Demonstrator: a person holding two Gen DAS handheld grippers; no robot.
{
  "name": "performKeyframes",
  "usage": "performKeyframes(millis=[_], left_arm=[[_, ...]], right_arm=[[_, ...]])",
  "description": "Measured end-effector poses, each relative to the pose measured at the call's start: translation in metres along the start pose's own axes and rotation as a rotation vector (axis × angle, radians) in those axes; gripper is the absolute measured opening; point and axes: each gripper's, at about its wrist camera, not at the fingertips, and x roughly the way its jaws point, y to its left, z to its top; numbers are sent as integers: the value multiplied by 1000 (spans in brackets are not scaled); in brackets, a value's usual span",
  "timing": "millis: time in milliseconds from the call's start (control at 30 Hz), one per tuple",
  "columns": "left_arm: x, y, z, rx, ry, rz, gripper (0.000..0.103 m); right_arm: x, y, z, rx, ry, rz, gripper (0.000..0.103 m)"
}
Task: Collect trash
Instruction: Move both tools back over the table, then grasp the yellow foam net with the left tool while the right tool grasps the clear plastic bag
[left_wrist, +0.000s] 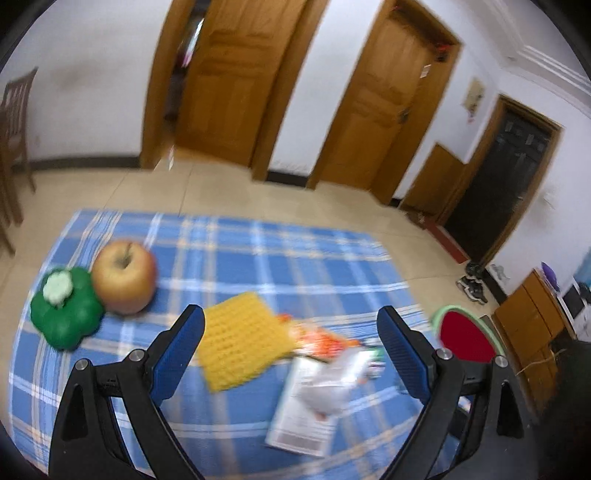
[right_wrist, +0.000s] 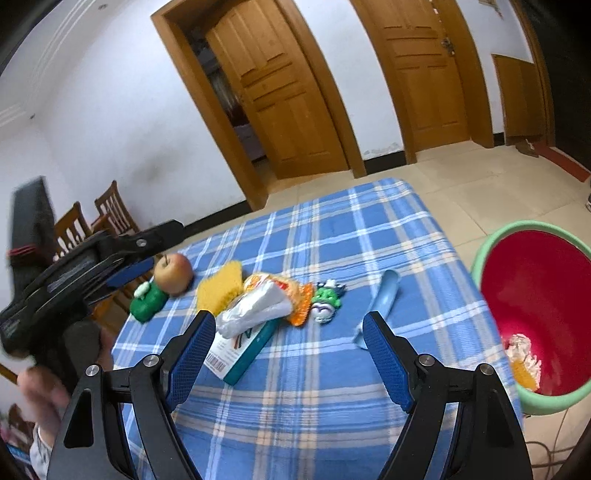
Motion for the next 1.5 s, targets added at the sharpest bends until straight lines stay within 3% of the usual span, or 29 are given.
performKeyframes(millis=[133, 267, 533, 633, 667, 700, 767, 867, 967, 1067, 1133, 1167, 1267, 1333, 1400, 1500], left_arm=[[30, 25, -7, -34, 76, 61, 93], [45, 32, -18, -50, 129, 71, 93], [53, 30, -31, -31, 131, 66, 89], [58, 30, -35, -13, 154, 52, 56], [60, 31, -36, -17, 164, 48, 32], [60, 32, -37, -28, 168, 30, 21], [54, 35, -36, -53, 153, -12, 9], [41, 33, -34, -53, 106, -39, 8], [34, 31, -34, -48, 81, -46, 8], [21, 30, -33, -91, 56, -101, 7], [3, 26, -32, -94, 1, -110, 7], [-4, 23, -32, -83, -22, -101, 7], [-16, 17, -31, -53, -45, -95, 7], [-18, 15, -32, -32, -50, -74, 7], [-16, 17, -33, -35, -41, -72, 7], [-15, 24, -36, -56, -31, -74, 7]], right_arm=[[16, 7, 1, 1, 20, 7, 84], [29, 17, 6, -20, 22, 8, 84], [50, 9, 18, 53, 7, -29, 83], [53, 5, 17, 94, 6, -14, 83], [54, 5, 16, 100, 6, -13, 83], [53, 5, 16, 101, 6, -13, 83], [51, 7, 15, 98, 6, -11, 83], [48, 10, 13, 105, 14, 11, 83], [48, 14, 13, 116, 31, 57, 70], [53, 17, 14, 139, 61, 84, 59], [62, 15, 12, 179, 98, 97, 51], [67, 14, 11, 198, 121, 100, 41], [78, 9, 7, 239, 145, 88, 39], [81, 5, 5, 278, 151, 124, 36], [81, 4, 4, 292, 140, 156, 16], [76, 12, 5, 248, 125, 147, 1]])
